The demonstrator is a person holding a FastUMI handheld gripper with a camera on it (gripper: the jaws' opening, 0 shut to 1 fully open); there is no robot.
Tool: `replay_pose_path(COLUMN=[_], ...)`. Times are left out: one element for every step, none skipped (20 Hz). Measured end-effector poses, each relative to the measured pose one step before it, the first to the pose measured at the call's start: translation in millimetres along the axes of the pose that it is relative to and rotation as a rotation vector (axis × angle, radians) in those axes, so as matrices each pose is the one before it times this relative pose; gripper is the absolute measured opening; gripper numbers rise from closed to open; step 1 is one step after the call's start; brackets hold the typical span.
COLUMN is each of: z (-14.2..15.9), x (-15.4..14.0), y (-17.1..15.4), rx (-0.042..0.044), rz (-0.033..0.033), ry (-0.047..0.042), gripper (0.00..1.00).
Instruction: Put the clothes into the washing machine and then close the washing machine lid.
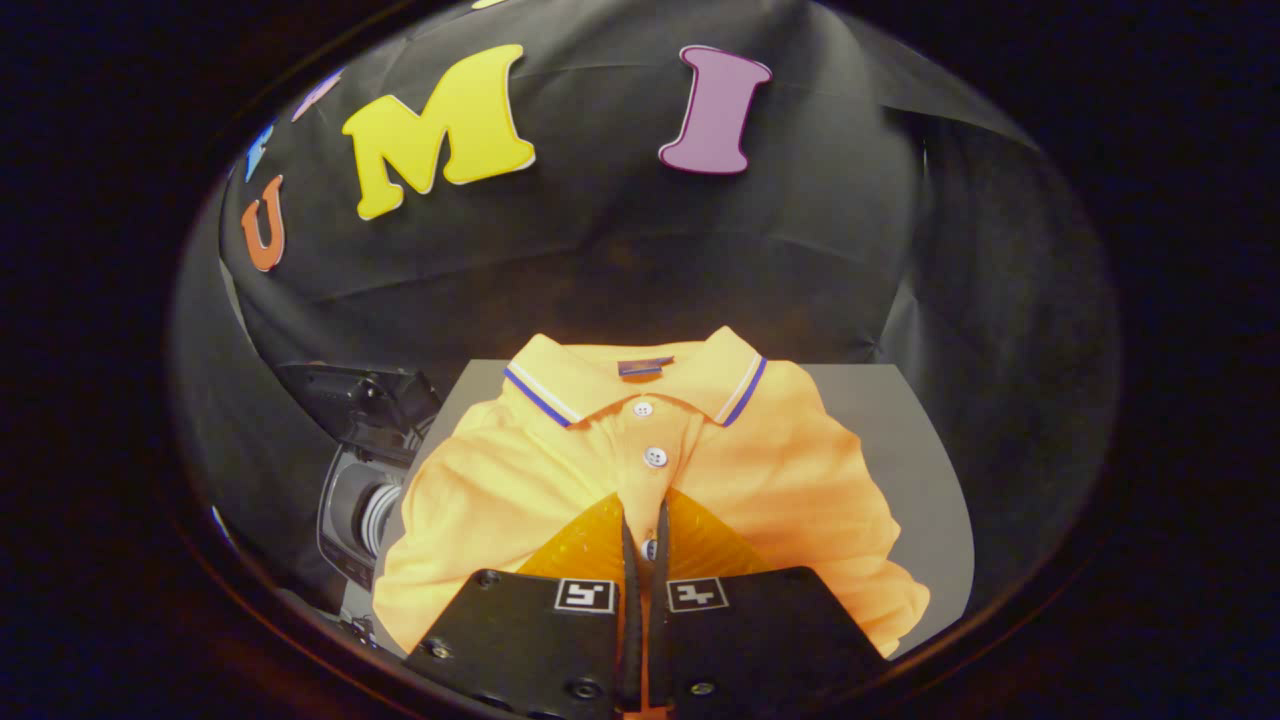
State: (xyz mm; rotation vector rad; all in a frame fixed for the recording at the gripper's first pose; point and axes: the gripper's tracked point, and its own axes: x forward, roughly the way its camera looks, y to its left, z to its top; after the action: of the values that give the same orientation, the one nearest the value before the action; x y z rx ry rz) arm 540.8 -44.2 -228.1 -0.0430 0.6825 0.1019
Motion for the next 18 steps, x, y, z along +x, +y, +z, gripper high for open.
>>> replay_pose_path(z=[1.3,1.62,1.43,3.03,2.69,5.24,3.52,4.24,3.0,4.39,1.87,3.75,3.54,2.95,4.17,4.77,2.75,4.21], x=[-3.6,-3.21,-3.12,-3.44,-6.52,-5.59,-6.03,-6.36,-7.38,-5.97,-6.59,-6.2,-7.26,-6.7,-8.0,-6.87,-5.21,-7.95], y=[0.46,1.56,2.04,3.72,1.98,2.08,0.77,1.29,3.13,3.5,3.39,3.15,3.92,3.72,7.33,5.44,4.57,6.89], rx=[-0.00002,0.0029,0.00846,0.01106,0.00805,0.00497,0.00016,0.0004,0.00354,0.00513,0.00172,-0.00072,-0.0067,-0.00108,-0.00243,-0.00073,-0.00249,0.00161], rz=[0.00129,0.00718,0.00993,0.01372,0.01075,0.00705,0.00408,0.00528,0.00813,0.00748,0.00672,0.00515,0.00242,0.00266,0.01056,0.0041,0.00444,0.00591], ry=[-0.00518,-0.00406,-0.00116,-0.00415,-0.00769,-0.0159,-0.01216,-0.00989,-0.01103,-0.01019,-0.01006,-0.01127,-0.01061,-0.01236,-0.01154,-0.01182,-0.00942,-0.0134], gripper=[0.06,0.06,0.06,0.06,0.06,0.06,0.06,0.06,0.06,0.06,0.06,0.06,0.06,0.06,0.06,0.06,0.06,0.06])
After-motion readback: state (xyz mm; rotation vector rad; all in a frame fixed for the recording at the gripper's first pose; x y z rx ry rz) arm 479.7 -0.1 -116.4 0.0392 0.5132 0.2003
